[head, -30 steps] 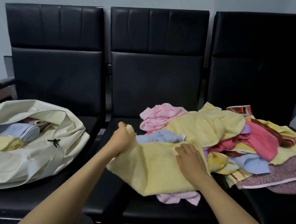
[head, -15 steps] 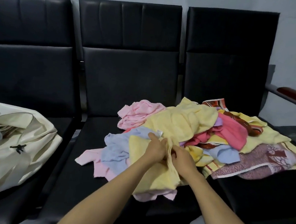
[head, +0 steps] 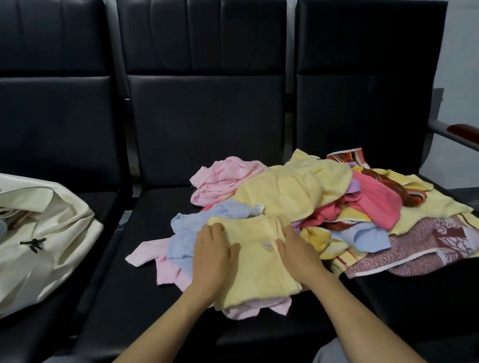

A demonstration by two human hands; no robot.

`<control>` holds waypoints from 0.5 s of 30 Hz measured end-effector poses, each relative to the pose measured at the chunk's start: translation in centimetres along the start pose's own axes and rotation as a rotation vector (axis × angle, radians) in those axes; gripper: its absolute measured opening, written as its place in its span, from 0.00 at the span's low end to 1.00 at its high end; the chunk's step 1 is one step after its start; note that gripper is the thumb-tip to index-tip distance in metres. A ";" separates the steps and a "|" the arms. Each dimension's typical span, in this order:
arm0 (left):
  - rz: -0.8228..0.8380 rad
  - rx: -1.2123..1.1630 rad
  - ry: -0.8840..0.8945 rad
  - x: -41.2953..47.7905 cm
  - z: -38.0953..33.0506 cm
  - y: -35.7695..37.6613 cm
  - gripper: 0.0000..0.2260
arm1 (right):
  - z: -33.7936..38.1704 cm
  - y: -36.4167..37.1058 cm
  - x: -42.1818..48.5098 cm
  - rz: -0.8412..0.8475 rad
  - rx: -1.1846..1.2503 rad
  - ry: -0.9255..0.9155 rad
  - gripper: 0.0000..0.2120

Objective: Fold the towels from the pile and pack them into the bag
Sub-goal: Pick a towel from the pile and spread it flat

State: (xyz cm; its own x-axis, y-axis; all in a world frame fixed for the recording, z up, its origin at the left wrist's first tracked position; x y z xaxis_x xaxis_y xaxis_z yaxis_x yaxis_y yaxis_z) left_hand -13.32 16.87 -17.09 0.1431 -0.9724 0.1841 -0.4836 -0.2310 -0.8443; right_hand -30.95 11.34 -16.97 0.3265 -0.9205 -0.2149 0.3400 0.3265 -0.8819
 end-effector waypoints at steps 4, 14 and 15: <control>0.077 -0.546 -0.303 -0.7 1.0 -0.7 0.21 | 0.3 -0.5 -0.1 -0.108 0.125 0.043 0.15; 0.455 -0.952 -0.527 1.2 1.3 -1.3 0.17 | -0.6 -0.3 0.7 -0.045 0.208 0.133 0.24; 0.457 -1.020 -0.549 1.1 1.0 -1.3 0.25 | -0.6 -0.3 0.7 -0.048 0.188 0.160 0.23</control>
State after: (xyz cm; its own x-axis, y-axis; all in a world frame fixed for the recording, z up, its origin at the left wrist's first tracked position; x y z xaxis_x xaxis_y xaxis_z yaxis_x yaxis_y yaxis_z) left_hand -11.66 16.11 -16.28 0.0080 -0.8849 -0.4657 -0.9984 -0.0331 0.0457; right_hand -31.34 10.43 -17.11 0.1671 -0.9533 -0.2514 0.5144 0.3018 -0.8027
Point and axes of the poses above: each hand's wrist, its own x-axis towards the middle knuckle, its own y-axis out of the palm, z = x × y, the point moved 2 cm from there along x, towards the middle knuckle, and after that the axes turned 14 degrees about z, right-handed, at the moved point
